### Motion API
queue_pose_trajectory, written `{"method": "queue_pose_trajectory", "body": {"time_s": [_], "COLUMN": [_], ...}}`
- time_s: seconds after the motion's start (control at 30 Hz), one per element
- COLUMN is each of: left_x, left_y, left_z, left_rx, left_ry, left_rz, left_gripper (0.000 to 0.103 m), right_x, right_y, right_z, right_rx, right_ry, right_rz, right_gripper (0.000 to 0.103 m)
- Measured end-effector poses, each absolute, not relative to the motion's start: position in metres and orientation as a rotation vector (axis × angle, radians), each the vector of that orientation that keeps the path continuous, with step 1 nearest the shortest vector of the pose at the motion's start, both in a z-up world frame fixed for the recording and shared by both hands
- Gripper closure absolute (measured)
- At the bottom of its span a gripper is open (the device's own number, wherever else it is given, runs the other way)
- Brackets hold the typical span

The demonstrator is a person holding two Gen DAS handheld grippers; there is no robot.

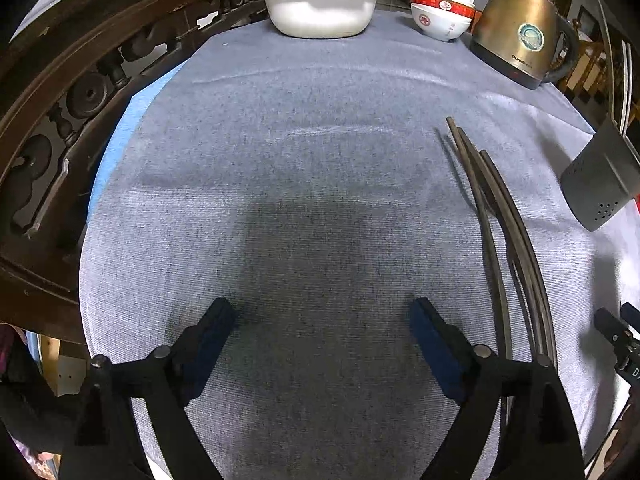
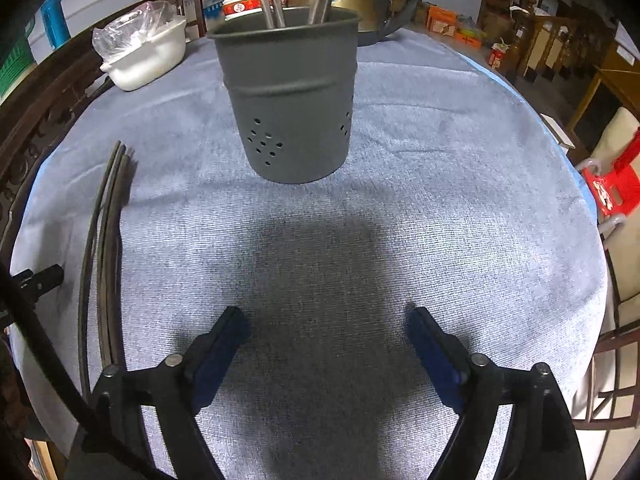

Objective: Organize utensils
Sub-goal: 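Move both open grippers back over the chopsticks on the cloth, then close the right gripper on a chopstick while the left gripper closes on another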

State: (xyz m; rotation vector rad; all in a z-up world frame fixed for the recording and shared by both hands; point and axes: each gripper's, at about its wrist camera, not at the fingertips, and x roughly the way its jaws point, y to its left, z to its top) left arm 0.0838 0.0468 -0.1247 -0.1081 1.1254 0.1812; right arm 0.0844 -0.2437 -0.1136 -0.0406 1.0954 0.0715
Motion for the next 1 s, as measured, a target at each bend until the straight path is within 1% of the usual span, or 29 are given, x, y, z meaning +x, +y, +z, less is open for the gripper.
{"method": "queue_pose_trajectory", "body": {"time_s": [0.1, 0.2, 0.27, 0.3, 0.33, 0.37, 0.4, 0.43, 0.57, 0.7, 0.77, 0.8, 0.83, 0.97, 1.0], "left_x": [0.083, 0.081, 0.081, 0.081, 0.081, 0.082, 0.082, 0.081, 0.077, 0.073, 0.073, 0.072, 0.072, 0.071, 0.072], "left_y": [0.048, 0.047, 0.048, 0.048, 0.049, 0.049, 0.049, 0.049, 0.048, 0.047, 0.048, 0.048, 0.048, 0.047, 0.047], "left_z": [-0.125, -0.126, -0.127, -0.127, -0.128, -0.128, -0.128, -0.128, -0.127, -0.128, -0.128, -0.128, -0.128, -0.128, -0.128], "left_rx": [-0.108, -0.105, -0.106, -0.107, -0.108, -0.108, -0.108, -0.107, -0.105, -0.102, -0.102, -0.102, -0.102, -0.101, -0.102], "left_ry": [1.121, 1.119, 1.116, 1.115, 1.115, 1.116, 1.117, 1.118, 1.123, 1.122, 1.122, 1.122, 1.122, 1.122, 1.122], "left_rz": [0.179, 0.176, 0.176, 0.178, 0.179, 0.179, 0.177, 0.174, 0.166, 0.161, 0.160, 0.160, 0.159, 0.158, 0.159], "left_gripper": [0.008, 0.007, 0.006, 0.006, 0.006, 0.006, 0.005, 0.005, 0.005, 0.005, 0.005, 0.005, 0.005, 0.005, 0.005], "right_x": [0.083, 0.081, 0.079, 0.077, 0.077, 0.078, 0.080, 0.081, 0.089, 0.102, 0.107, 0.109, 0.111, 0.110, 0.108], "right_y": [-0.246, -0.246, -0.244, -0.238, -0.231, -0.223, -0.215, -0.209, -0.171, -0.149, -0.142, -0.140, -0.138, -0.157, -0.166], "right_z": [-0.114, -0.110, -0.101, -0.093, -0.088, -0.084, -0.082, -0.081, -0.083, -0.096, -0.104, -0.105, -0.105, -0.108, -0.108], "right_rx": [-0.039, -0.017, 0.043, 0.056, 0.055, 0.062, 0.072, 0.076, 0.059, 0.059, 0.060, 0.062, 0.065, 0.165, 0.207], "right_ry": [1.097, 1.108, 1.086, 1.075, 1.080, 1.093, 1.102, 1.112, 1.145, 1.200, 1.213, 1.214, 1.223, 1.224, 1.218], "right_rz": [0.067, 0.087, 0.159, 0.208, 0.244, 0.297, 0.344, 0.367, 0.475, 0.515, 0.527, 0.529, 0.532, 0.489, 0.467], "right_gripper": [0.013, 0.014, 0.025, 0.037, 0.043, 0.047, 0.058, 0.064, 0.064, 0.075, 0.076, 0.079, 0.086, 0.088, 0.096]}}
